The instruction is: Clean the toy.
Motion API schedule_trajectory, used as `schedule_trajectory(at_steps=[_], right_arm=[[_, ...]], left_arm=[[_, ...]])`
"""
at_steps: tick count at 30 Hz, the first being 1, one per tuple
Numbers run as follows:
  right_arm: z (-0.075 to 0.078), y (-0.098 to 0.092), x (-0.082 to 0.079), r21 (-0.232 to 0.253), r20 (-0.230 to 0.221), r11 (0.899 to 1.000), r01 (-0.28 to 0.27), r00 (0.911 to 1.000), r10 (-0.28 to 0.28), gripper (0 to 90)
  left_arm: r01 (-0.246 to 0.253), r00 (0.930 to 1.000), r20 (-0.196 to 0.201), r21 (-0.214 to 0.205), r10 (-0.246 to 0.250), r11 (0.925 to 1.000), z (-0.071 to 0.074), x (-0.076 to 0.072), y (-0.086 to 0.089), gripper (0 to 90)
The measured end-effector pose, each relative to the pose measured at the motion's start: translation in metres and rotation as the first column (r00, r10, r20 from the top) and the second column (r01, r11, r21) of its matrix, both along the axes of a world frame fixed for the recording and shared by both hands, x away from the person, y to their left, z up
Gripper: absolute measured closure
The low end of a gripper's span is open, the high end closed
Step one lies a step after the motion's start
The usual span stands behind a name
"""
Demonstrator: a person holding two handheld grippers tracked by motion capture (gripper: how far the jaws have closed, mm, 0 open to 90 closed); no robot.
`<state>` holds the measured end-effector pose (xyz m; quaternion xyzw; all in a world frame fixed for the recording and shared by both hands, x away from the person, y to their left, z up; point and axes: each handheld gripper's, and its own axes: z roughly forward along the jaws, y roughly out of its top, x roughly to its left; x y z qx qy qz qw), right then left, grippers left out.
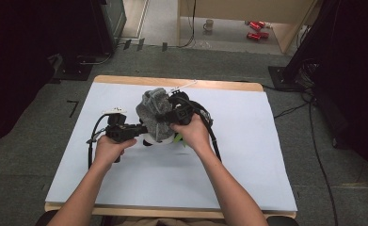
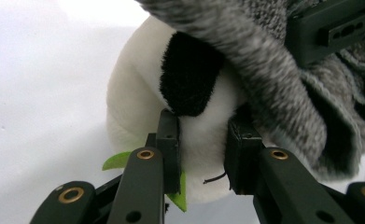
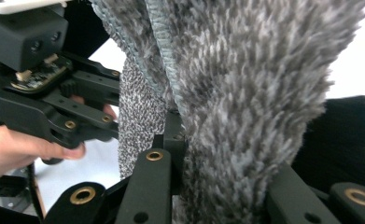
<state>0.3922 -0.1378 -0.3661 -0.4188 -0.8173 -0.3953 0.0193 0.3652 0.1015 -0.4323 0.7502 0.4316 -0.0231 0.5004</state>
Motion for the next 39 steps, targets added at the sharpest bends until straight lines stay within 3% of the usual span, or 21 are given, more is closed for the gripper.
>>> schedule_trajectory(at_steps=[6,11,17,22,28,34,39], right_arm=[[0.003,-0.023,0.002,-0.066,0.015,0.996,0.061,0.9981,-0.060,78.2],[0.004,-0.043,0.002,-0.032,0.006,0.996,0.081,0.9967,-0.081,78.6],[0.009,-0.064,0.000,-0.013,0.010,0.993,0.114,0.9934,-0.114,78.7],[0.009,-0.088,0.002,-0.021,0.004,0.983,0.181,0.9834,-0.181,78.7],[-0.001,-0.111,0.002,0.030,-0.032,0.976,0.214,0.9765,-0.213,78.9],[0.001,-0.118,0.000,0.016,-0.017,0.972,0.233,0.9724,-0.233,78.8],[0.008,-0.130,-0.004,-0.004,0.006,0.963,0.269,0.9630,-0.269,78.7]], left_arm=[[-0.005,0.9999,-0.011,0.000,0.005,1.0000,-0.002,0.002,0.003,71.2],[0.008,1.0000,0.005,0.002,-0.008,1.0000,0.000,0.002,0.001,71.3],[0.005,0.9999,-0.010,0.014,-0.005,0.9999,0.000,0.006,0.005,71.4],[0.001,0.9999,-0.017,0.021,0.000,0.9998,-0.002,0.009,0.008,71.5],[0.009,0.9999,-0.006,0.021,-0.009,0.9997,-0.001,0.009,0.007,71.4],[0.007,1.0000,-0.007,0.022,-0.007,0.9997,-0.001,0.009,0.007,71.4],[-0.002,1.0000,-0.002,0.026,0.002,0.9997,-0.001,0.010,0.007,71.3]])
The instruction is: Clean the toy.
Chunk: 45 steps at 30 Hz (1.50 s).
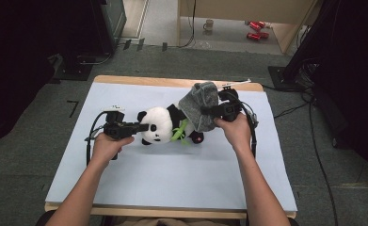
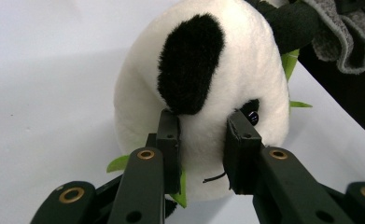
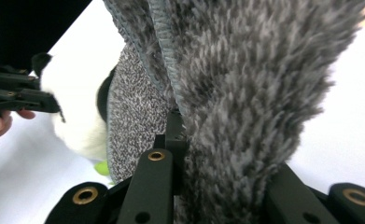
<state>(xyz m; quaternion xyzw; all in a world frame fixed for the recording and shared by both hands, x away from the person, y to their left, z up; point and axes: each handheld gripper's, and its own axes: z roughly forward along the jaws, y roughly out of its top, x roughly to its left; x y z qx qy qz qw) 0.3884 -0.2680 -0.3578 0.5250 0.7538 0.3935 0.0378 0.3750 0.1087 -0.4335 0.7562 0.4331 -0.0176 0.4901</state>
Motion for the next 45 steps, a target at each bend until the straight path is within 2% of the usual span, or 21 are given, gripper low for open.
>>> schedule_trajectory(at_steps=[3,5,9,10,14,16,18,22,25,28,30,33,36,41,45], right_arm=[[0.004,-0.010,-0.002,-0.018,0.010,0.999,0.038,0.9992,-0.037,78.8],[0.007,-0.015,-0.004,-0.003,0.013,0.999,0.050,0.9986,-0.050,78.7],[0.017,-0.017,-0.010,0.054,0.042,0.998,0.030,0.9986,-0.032,78.6],[0.020,-0.015,-0.011,0.080,0.052,0.997,0.014,0.9985,-0.018,78.6],[0.026,0.001,-0.013,0.111,0.068,0.993,-0.048,0.9968,0.040,78.5],[0.024,0.012,-0.011,0.103,0.073,0.992,-0.077,0.9949,0.070,78.3],[0.017,0.023,-0.007,0.069,0.057,0.993,-0.093,0.9943,0.089,78.2],[-0.001,0.037,0.003,0.004,0.022,0.996,-0.086,0.9961,0.085,78.3],[-0.006,0.036,0.007,0.024,0.021,0.997,-0.071,0.9973,0.070,78.4],[-0.007,0.037,0.010,0.014,0.029,0.998,-0.065,0.9975,0.065,78.4],[-0.006,0.038,0.012,0.002,0.034,0.998,-0.063,0.9975,0.063,78.3],[-0.005,0.038,0.014,0.001,0.034,0.998,-0.062,0.9975,0.062,78.3],[-0.006,0.037,0.015,0.007,0.030,0.998,-0.060,0.9977,0.060,78.2],[-0.007,0.035,0.017,0.012,0.026,0.998,-0.055,0.9982,0.055,78.1],[-0.009,0.034,0.018,0.011,0.016,0.999,-0.048,0.9987,0.048,78.1]], left_arm=[[-0.007,1.0000,0.001,0.002,0.007,1.0000,0.000,0.001,0.000,71.1],[-0.009,1.0000,0.002,-0.002,0.009,1.0000,-0.001,0.001,0.000,71.0],[-0.018,0.9998,0.013,-0.008,0.018,0.9998,-0.003,0.004,0.002,70.2],[-0.019,0.9997,0.015,-0.009,0.019,0.9998,-0.003,0.005,0.002,70.1],[-0.020,0.9996,0.021,-0.016,0.020,0.9997,-0.005,0.008,0.003,69.1],[-0.015,0.9993,0.033,-0.016,0.016,0.9998,-0.005,0.008,0.003,67.8],[-0.014,0.9991,0.041,-0.016,0.015,0.9998,-0.006,0.007,0.003,66.2],[-0.011,0.9975,0.070,-0.006,0.011,0.9999,-0.005,0.005,0.005,56.1],[-0.002,0.9929,0.119,-0.007,0.003,1.0000,-0.003,0.002,0.008,48.9],[0.032,0.9851,0.168,0.035,-0.037,0.9989,-0.003,-0.003,0.008,41.8],[0.055,0.9785,0.194,0.090,-0.072,0.9944,-0.006,-0.006,0.007,37.6],[0.053,0.9771,0.199,0.110,-0.074,0.9925,-0.012,-0.008,0.007,35.5],[0.051,0.9831,0.171,0.083,-0.065,0.9952,-0.019,-0.003,0.006,32.3],[0.047,0.9871,0.152,0.026,-0.051,0.9985,-0.030,0.005,0.003,26.6],[0.057,0.9832,0.173,0.018,-0.059,0.9982,-0.035,0.006,-0.001,24.5]])
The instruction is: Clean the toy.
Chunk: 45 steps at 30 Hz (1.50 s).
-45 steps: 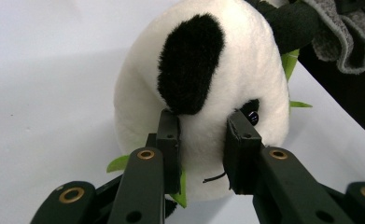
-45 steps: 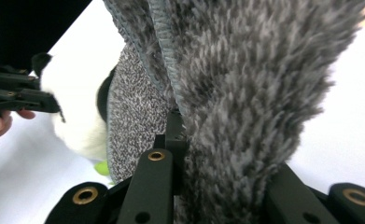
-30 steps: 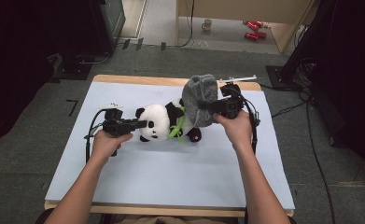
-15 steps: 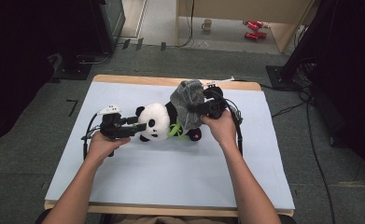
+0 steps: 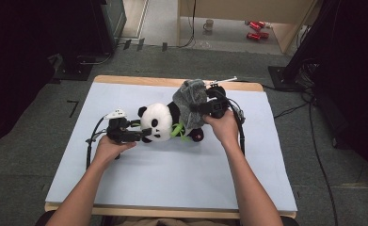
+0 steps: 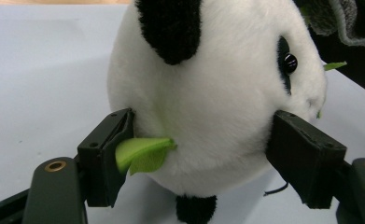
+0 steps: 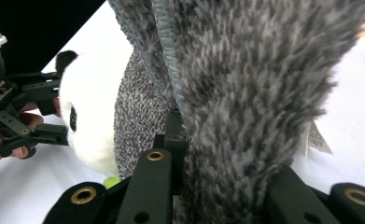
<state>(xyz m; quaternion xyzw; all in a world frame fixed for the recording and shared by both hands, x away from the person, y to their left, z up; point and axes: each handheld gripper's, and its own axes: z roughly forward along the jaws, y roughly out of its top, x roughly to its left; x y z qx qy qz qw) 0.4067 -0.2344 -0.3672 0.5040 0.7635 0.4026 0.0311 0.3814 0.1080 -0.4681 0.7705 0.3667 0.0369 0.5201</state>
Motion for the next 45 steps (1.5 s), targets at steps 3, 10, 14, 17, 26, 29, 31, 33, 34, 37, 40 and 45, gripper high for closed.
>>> schedule_trajectory(at_steps=[3,10,14,17,26,29,31,33,34,37,40,45], right_arm=[[-0.002,-0.001,-0.001,0.005,-0.001,1.000,0.000,1.0000,0.000,78.2],[0.004,0.000,-0.004,0.036,0.002,0.999,0.005,1.0000,-0.005,78.1],[0.012,0.001,-0.009,0.043,0.017,0.999,-0.007,0.9998,0.007,78.1],[0.020,0.001,-0.013,0.061,0.024,0.998,-0.019,0.9996,0.017,78.1],[0.041,0.023,-0.027,0.110,0.053,0.988,-0.110,0.9930,0.105,78.1],[0.044,0.044,-0.034,0.135,0.055,0.976,-0.171,0.9847,0.165,78.1],[0.042,0.054,-0.036,0.143,0.041,0.970,-0.196,0.9806,0.192,78.1],[0.034,0.070,-0.038,0.132,0.026,0.964,-0.230,0.9732,0.228,78.1],[0.029,0.077,-0.038,0.124,0.016,0.963,-0.239,0.9709,0.239,78.1],[0.013,0.092,-0.035,0.140,-0.005,0.958,-0.249,0.9676,0.253,78.1],[0.003,0.104,-0.031,0.100,0.000,0.961,-0.259,0.9655,0.260,78.1],[-0.002,0.108,-0.028,0.005,0.022,0.966,-0.257,0.9662,0.257,78.0]], left_arm=[[-0.004,0.9999,0.017,0.017,0.004,0.9999,0.001,-0.002,-0.003,32.9],[-0.042,0.9991,-0.008,0.041,0.042,0.9983,0.011,-0.006,-0.003,68.8],[-0.019,0.9968,-0.077,-0.016,0.018,0.9997,0.015,-0.004,0.001,74.8],[0.005,0.9948,-0.102,-0.029,-0.008,0.9996,0.019,-0.006,0.001,76.4],[0.134,0.9719,-0.178,-0.117,-0.154,0.9840,0.038,-0.020,0.007,78.8],[0.168,0.9557,-0.220,-0.140,-0.196,0.9759,0.040,-0.021,0.014,78.4],[0.154,0.9648,-0.200,-0.098,-0.171,0.9832,0.040,-0.022,0.013,77.8],[0.111,0.9709,-0.201,-0.107,-0.131,0.9880,0.039,-0.021,0.013,76.8],[0.102,0.9730,-0.197,-0.101,-0.120,0.9897,0.038,-0.019,0.013,76.7],[0.037,0.9883,-0.147,-0.026,-0.041,0.9990,0.037,-0.020,0.009,75.5],[-0.008,0.9912,-0.132,0.032,0.012,0.9994,0.036,-0.020,0.005,74.3],[-0.030,0.9930,-0.112,0.075,0.038,0.9968,0.033,-0.019,0.004,73.9]])
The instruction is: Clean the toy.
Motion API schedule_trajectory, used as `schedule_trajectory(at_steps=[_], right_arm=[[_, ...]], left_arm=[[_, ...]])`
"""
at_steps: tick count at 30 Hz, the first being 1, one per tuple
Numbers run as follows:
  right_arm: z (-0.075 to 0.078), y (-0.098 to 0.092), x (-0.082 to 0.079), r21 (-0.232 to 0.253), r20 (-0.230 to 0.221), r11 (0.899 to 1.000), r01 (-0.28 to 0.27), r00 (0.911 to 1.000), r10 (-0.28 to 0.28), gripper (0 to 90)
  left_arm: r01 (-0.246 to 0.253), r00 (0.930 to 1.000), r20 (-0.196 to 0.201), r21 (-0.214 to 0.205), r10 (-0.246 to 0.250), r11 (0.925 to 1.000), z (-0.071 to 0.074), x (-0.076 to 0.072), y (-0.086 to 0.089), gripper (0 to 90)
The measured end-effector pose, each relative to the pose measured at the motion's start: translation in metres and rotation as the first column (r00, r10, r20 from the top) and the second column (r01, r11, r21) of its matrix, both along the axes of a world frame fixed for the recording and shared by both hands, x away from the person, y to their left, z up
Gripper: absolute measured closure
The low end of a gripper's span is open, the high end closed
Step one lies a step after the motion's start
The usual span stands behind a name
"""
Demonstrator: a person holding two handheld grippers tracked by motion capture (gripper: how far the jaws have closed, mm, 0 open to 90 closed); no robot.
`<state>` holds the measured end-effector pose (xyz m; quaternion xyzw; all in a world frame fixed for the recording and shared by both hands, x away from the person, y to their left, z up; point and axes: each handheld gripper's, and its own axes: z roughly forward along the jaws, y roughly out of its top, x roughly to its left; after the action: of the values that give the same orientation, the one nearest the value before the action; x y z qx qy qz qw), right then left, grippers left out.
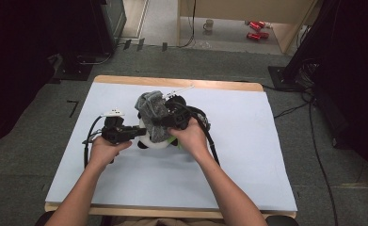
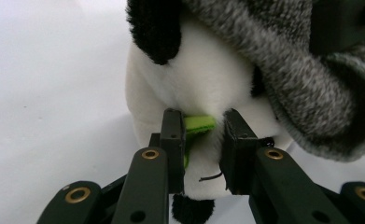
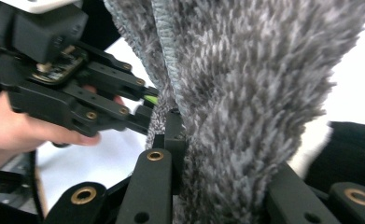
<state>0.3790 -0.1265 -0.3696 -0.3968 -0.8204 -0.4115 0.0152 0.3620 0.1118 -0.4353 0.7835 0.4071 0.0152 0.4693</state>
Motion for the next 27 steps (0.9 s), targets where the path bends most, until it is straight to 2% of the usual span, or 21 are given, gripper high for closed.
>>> schedule_trajectory(at_steps=[5,6,8,10,15,18,21,24,27], right_arm=[[0.001,-0.012,0.003,-0.039,0.013,0.998,0.044,0.9990,-0.043,77.6],[0.002,-0.017,0.003,-0.054,0.011,0.997,0.058,0.9983,-0.058,77.6],[0.003,-0.026,0.004,-0.053,0.005,0.996,0.079,0.9969,-0.078,77.7],[0.008,-0.038,0.003,-0.010,-0.011,0.996,0.090,0.9959,-0.090,77.9],[0.033,-0.071,0.000,0.095,0.028,0.986,0.136,0.9899,-0.139,77.9],[0.038,-0.087,0.001,0.123,0.030,0.979,0.165,0.9850,-0.170,78.0],[0.034,-0.097,0.002,0.162,0.004,0.975,0.154,0.9877,-0.157,77.9],[0.025,-0.102,0.001,0.154,-0.005,0.975,0.157,0.9873,-0.159,77.9],[0.010,-0.113,0.002,0.141,-0.034,0.972,0.189,0.9819,-0.186,78.0]], left_arm=[[-0.016,0.9999,-0.006,0.039,0.016,0.9991,-0.004,0.002,0.002,73.8],[-0.018,0.9998,-0.009,0.037,0.018,0.9991,-0.005,0.003,0.003,73.7],[-0.021,0.9996,-0.016,0.028,0.022,0.9994,-0.006,0.005,0.004,73.5],[-0.029,0.9993,-0.022,0.016,0.030,0.9994,-0.008,0.007,0.006,73.2],[-0.056,0.9979,-0.034,-0.010,0.056,0.9984,-0.011,0.012,0.007,73.0],[-0.059,0.9977,-0.034,-0.010,0.058,0.9982,-0.011,0.013,0.007,73.2],[-0.061,0.9976,-0.033,-0.004,0.061,0.9981,-0.012,0.014,0.007,73.3],[-0.070,0.9968,-0.037,0.006,0.070,0.9975,-0.012,0.014,0.007,73.7],[-0.075,0.9962,-0.042,0.018,0.076,0.9970,-0.013,0.015,0.007,74.1]])
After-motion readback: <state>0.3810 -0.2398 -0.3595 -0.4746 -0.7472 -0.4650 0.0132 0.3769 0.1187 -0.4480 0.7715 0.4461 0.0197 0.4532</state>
